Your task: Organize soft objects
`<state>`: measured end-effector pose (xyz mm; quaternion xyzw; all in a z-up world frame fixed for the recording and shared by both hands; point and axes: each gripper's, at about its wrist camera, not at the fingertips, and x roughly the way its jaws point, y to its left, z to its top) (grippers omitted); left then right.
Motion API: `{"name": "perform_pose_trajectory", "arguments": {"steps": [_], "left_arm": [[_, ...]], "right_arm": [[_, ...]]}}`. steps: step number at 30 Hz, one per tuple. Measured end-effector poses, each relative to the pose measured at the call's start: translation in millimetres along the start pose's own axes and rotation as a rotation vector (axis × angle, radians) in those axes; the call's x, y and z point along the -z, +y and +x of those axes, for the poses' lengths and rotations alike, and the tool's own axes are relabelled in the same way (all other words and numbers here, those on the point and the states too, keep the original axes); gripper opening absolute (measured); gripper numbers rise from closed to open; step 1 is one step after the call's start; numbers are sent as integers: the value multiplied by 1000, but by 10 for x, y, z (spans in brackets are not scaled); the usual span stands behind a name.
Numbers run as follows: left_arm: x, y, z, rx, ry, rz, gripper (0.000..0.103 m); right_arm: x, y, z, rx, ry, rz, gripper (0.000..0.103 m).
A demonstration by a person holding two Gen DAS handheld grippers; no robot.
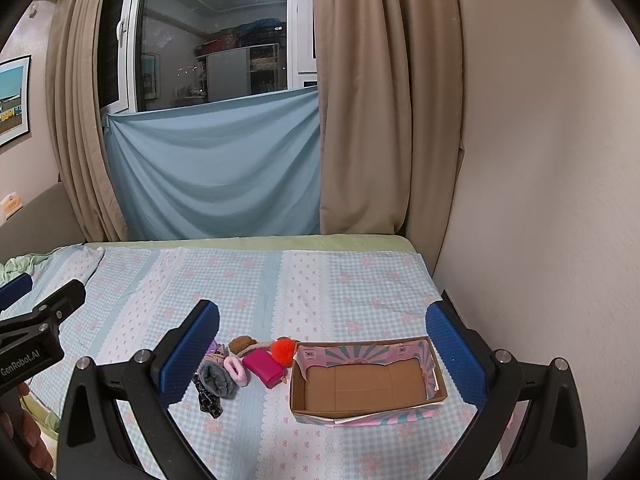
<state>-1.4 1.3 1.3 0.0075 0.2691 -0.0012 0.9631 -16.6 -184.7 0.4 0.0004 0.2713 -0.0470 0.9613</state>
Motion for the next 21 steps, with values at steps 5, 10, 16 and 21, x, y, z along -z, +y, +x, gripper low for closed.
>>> {"name": "perform_pose_trajectory", "arguments": {"steps": [5, 10, 16, 21], "left_arm": [[2, 0, -7, 3, 3, -1, 103], [8, -58, 4, 6, 6, -2, 103], [8, -54, 4, 6, 6, -3, 103], [7, -57, -2, 13, 1, -3, 103]], "right_arm": [[0, 0, 6, 0, 1, 0, 103], [0, -16, -4, 1, 2, 2, 103], [2, -12, -7, 1, 0, 5, 103], [4, -66, -44, 0, -5, 10, 103]]}}
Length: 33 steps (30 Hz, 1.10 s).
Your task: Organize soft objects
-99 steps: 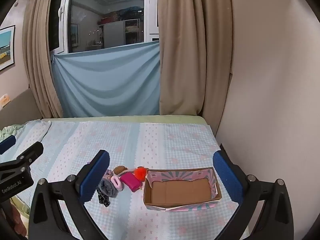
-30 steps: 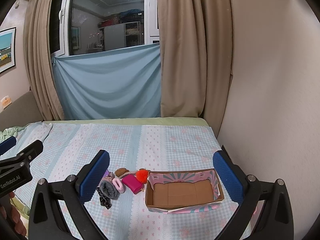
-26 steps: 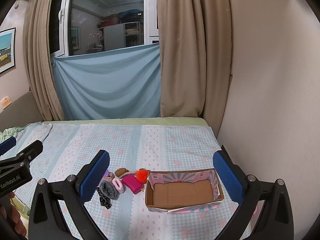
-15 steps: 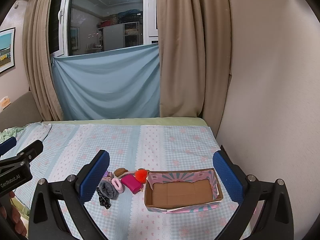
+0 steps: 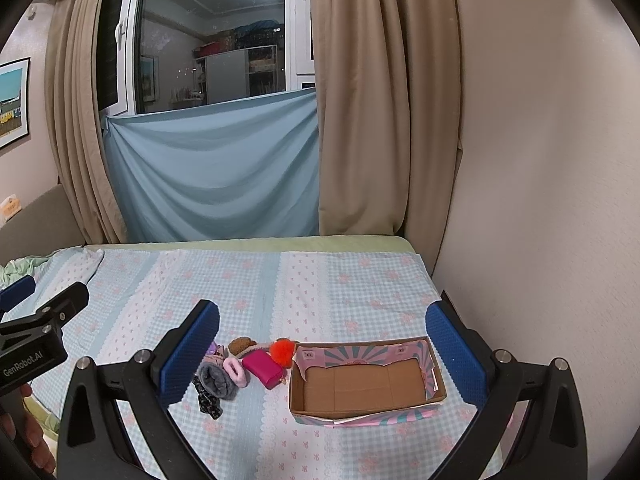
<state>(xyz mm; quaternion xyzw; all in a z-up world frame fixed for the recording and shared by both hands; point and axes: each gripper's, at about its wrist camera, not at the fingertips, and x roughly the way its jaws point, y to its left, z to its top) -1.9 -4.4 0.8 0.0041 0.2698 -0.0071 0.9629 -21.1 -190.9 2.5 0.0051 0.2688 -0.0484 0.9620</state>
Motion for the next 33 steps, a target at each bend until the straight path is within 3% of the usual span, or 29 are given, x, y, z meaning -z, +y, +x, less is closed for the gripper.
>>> {"name": "perform_pose_trajectory", "arguments": {"steps": [5, 9, 18, 23, 29, 33], "left_arm": [[-45, -74, 6, 30, -25, 7, 103], [-28, -46, 106, 37, -16, -52, 103], [420, 73, 569, -75, 147, -164, 103], [783, 219, 904, -91, 229, -212, 103], [1170, 276, 1448, -104, 314, -179, 103], [1387, 284, 1899, -73, 367, -145, 103]], "right_arm": [[-55, -59, 42, -11, 12, -2, 103], [-69, -99, 177, -51, 31, -54, 103], [48, -20, 818, -265, 124, -184, 103], [213, 168, 1280, -362, 185, -238, 103], [436, 413, 1911, -452, 278, -336, 103], [642, 596, 2429, -488, 397, -381, 103]]}}
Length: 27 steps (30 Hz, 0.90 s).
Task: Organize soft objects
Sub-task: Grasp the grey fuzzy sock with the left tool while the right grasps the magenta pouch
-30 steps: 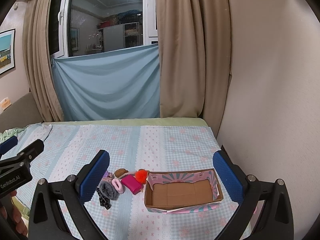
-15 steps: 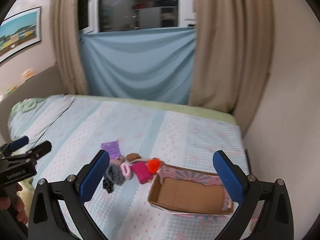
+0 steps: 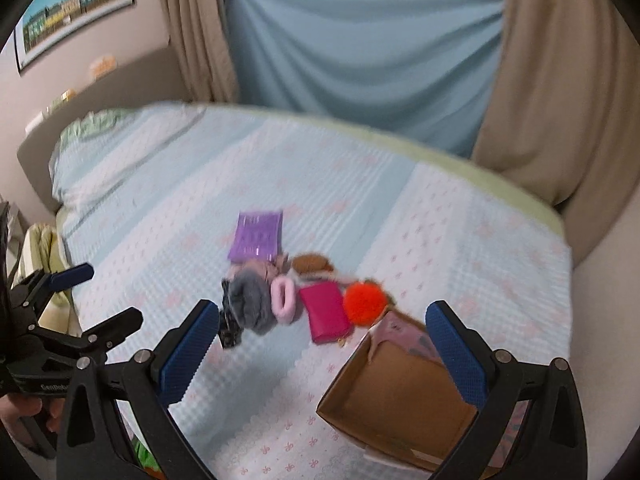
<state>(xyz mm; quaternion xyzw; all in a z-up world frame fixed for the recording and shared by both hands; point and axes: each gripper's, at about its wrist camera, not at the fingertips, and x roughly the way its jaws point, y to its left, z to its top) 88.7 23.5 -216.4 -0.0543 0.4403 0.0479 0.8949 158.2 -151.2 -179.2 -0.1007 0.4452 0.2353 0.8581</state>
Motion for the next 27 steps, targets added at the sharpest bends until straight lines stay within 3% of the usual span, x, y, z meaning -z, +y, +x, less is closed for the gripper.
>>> {"name": "perform_pose_trajectory", "arguments": {"steps": [7, 15, 20, 23, 27], "left_arm": [[80, -79, 796, 22, 92, 83, 103], [137, -143, 1593, 52, 168, 170, 102], [180, -181, 1983, 52, 209, 212, 100], [209, -203, 2187, 44, 236, 229, 96], [222, -244, 2411, 33, 263, 251, 91]], "right_arm": [[-68, -54, 1173, -59, 273, 29, 96], [76, -22, 2274, -84, 543, 36, 87], [182, -15, 2739, -61, 651, -4, 86], [184, 33, 2877, -32, 672, -59, 86], [222, -46, 3064, -6, 728, -28, 86]]}}
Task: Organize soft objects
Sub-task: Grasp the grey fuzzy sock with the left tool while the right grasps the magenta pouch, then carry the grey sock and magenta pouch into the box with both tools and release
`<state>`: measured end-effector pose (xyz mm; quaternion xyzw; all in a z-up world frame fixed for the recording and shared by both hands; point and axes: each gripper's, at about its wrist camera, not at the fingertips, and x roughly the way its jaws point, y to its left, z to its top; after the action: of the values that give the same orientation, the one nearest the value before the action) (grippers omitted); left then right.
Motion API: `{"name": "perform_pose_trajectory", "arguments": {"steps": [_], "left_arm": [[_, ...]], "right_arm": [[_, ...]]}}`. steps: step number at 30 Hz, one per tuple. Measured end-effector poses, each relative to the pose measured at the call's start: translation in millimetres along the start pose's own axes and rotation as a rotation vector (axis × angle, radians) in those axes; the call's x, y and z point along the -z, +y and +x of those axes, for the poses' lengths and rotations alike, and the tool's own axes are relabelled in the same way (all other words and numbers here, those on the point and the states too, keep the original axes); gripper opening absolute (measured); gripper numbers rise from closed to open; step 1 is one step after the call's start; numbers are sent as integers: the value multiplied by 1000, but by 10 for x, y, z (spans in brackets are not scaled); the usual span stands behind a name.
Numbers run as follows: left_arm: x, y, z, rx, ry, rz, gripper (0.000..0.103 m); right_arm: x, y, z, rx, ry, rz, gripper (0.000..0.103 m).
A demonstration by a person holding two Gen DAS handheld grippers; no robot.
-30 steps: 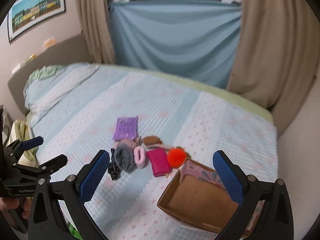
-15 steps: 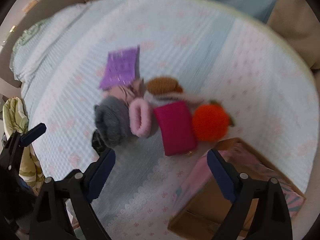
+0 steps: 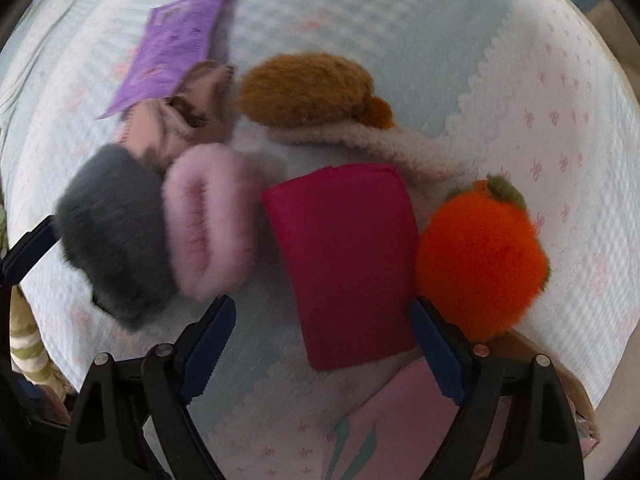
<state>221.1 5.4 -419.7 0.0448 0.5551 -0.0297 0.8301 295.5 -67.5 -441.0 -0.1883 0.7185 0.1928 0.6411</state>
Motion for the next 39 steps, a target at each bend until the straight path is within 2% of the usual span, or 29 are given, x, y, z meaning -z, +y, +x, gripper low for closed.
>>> {"name": "perform_pose_trajectory", "arguments": {"steps": [6, 8, 11, 12, 13, 15, 17, 22, 30, 39], "left_arm": [[-115, -57, 234, -35, 23, 33, 86], [-144, -59, 295, -39, 33, 32, 83], [-160, -65, 329, -51, 37, 31, 70], [-165, -65, 329, -58, 37, 34, 58], [-160, -68, 325, -61, 38, 35, 53], [-157, -61, 331, -85, 46, 42, 50], [-191, -10, 350, -73, 48, 30, 47], [-198, 75, 299, -56, 44, 8, 41], [-185, 154, 121, -51, 24, -14, 41], [-246, 201, -305, -73, -47, -29, 41]], "right_arm": [[-113, -169, 67, 50, 16, 15, 84], [-126, -219, 116, 75, 16, 20, 73], [-126, -350, 144, 97, 36, 55, 53], [-126, -380, 128, 108, 31, 64, 50], [-124, -400, 110, 109, 30, 71, 46], [-125, -438, 43, 95, 16, 90, 40], [-127, -462, -26, 81, 0, 111, 35], [-52, -505, -147, 31, -21, 146, 29], [44, -201, -458, -14, -55, 174, 25], [177, -135, -1149, -28, -147, 199, 25]]}}
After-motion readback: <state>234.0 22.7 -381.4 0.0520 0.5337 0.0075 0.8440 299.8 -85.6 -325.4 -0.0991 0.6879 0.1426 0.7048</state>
